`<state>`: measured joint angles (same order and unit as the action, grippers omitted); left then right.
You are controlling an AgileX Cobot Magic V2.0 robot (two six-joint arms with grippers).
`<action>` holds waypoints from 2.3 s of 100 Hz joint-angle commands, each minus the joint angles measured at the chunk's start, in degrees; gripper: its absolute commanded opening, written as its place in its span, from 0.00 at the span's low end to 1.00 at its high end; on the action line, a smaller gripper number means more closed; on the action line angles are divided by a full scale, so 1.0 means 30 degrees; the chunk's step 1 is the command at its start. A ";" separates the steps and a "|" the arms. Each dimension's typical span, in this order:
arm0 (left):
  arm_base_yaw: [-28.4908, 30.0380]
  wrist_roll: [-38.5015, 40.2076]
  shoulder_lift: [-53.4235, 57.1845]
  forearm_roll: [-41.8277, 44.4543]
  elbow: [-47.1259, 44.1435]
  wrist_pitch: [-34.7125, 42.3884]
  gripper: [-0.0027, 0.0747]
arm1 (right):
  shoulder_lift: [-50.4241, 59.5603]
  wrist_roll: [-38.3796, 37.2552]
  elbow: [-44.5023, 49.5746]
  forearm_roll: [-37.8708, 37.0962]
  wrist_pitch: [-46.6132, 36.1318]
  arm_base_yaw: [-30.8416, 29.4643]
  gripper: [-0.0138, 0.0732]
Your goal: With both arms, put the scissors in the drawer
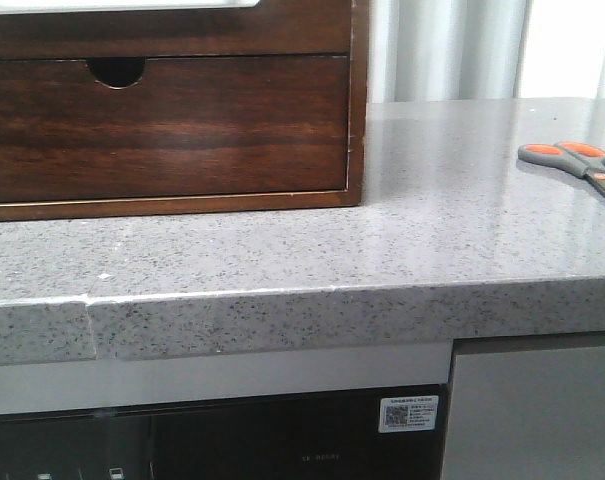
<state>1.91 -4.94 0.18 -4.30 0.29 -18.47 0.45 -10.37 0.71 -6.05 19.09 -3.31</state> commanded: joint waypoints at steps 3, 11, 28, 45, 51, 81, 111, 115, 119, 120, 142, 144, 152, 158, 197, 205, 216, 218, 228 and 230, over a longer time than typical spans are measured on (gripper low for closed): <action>0.0001 0.0201 0.0669 0.0012 -0.0419 0.1198 0.01 | 0.0557 0.0147 0.0588 -0.0378 -0.0369 -0.0038 0.08; 0.0001 0.0201 0.0669 0.0012 -0.0419 0.1364 0.01 | 0.0557 0.0147 0.0588 -0.0121 -0.0469 -0.0038 0.08; 0.0001 0.0201 0.0669 0.0012 -0.0419 0.2565 0.01 | 0.0557 0.0147 0.0588 -0.1426 -0.1242 -0.0038 0.08; 0.0001 0.0201 0.0669 0.0012 -0.0419 0.3380 0.01 | 0.0557 0.0147 0.0588 -0.1639 -0.2320 -0.0038 0.08; 0.0001 0.0201 0.0669 0.0012 -0.0419 0.3564 0.01 | 0.0557 0.0147 0.0588 -0.1691 -0.3200 -0.0038 0.08; 0.0001 0.0201 0.0669 -0.0203 -0.0419 0.4350 0.01 | 0.0557 0.0147 0.0588 -0.2568 -0.4967 -0.0038 0.08; 0.0001 0.0168 0.0669 -0.1668 0.0503 0.5168 0.01 | 0.0557 0.0108 0.0523 -0.2625 -0.7948 -0.0038 0.08; 0.0001 0.0168 0.0669 -0.1638 0.0932 0.5067 0.01 | 0.0533 0.0108 0.0427 -0.2625 -0.7776 -0.0038 0.08; 0.0001 0.0168 0.0669 -0.1716 0.1425 0.4773 0.01 | 0.0465 0.0072 0.0216 -0.2596 -0.7643 -0.0038 0.08; 0.0001 0.0168 0.0669 -0.1716 0.1673 0.4525 0.01 | 0.0429 0.0072 0.0178 -0.2596 -0.7643 -0.0038 0.08; 0.0001 -0.1834 -0.0986 -0.1579 0.5319 0.0267 0.01 | -0.0977 0.0072 -0.2365 -0.1683 -0.4754 -0.0010 0.08; 0.0001 -0.1834 -0.1205 -0.1721 0.5532 0.0267 0.01 | -0.1229 0.0072 -0.2694 -0.1385 -0.4327 -0.0010 0.08; 0.0001 -0.1834 -0.1972 -0.2300 0.6296 0.0481 0.01 | -0.2290 0.0072 -0.3961 -0.0251 -0.2986 -0.0010 0.08; 0.0001 -0.1834 -0.2504 -0.2961 0.6652 0.0857 0.01 | -0.3230 0.0072 -0.4709 0.0193 -0.2484 -0.0010 0.08; 0.0001 -0.1834 -0.4179 -0.3721 0.6791 0.5490 0.26 | -0.5930 0.0072 -0.6522 0.0194 -0.1819 -0.0010 0.08; 0.0001 -0.1834 -0.4344 -0.3721 0.6791 0.5904 0.42 | -0.5930 0.0072 -0.6522 0.0155 -0.1819 -0.0010 0.08; 0.0001 -0.1834 -0.4904 -0.3721 0.6755 0.6363 0.47 | -0.5930 0.0072 -0.6522 0.0155 -0.1819 -0.0010 0.08; 0.0001 -0.1834 -0.4986 -0.3721 0.6755 0.6501 0.47 | -0.5930 0.0072 -0.6522 0.0155 -0.1819 -0.0010 0.08; -0.0026 -0.1834 -0.5782 -0.3283 0.6755 0.6917 0.47 | -0.5930 0.0072 -0.6522 0.0155 -0.1730 -0.0010 0.08; -0.0026 -0.1834 -0.5984 -0.3054 0.6755 0.7054 0.47 | -0.5930 0.0072 -0.6522 0.0155 -0.1688 -0.0010 0.08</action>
<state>1.91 -10.47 -14.83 -14.60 18.53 -3.47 -16.24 -10.37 -16.79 -5.49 17.53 -3.31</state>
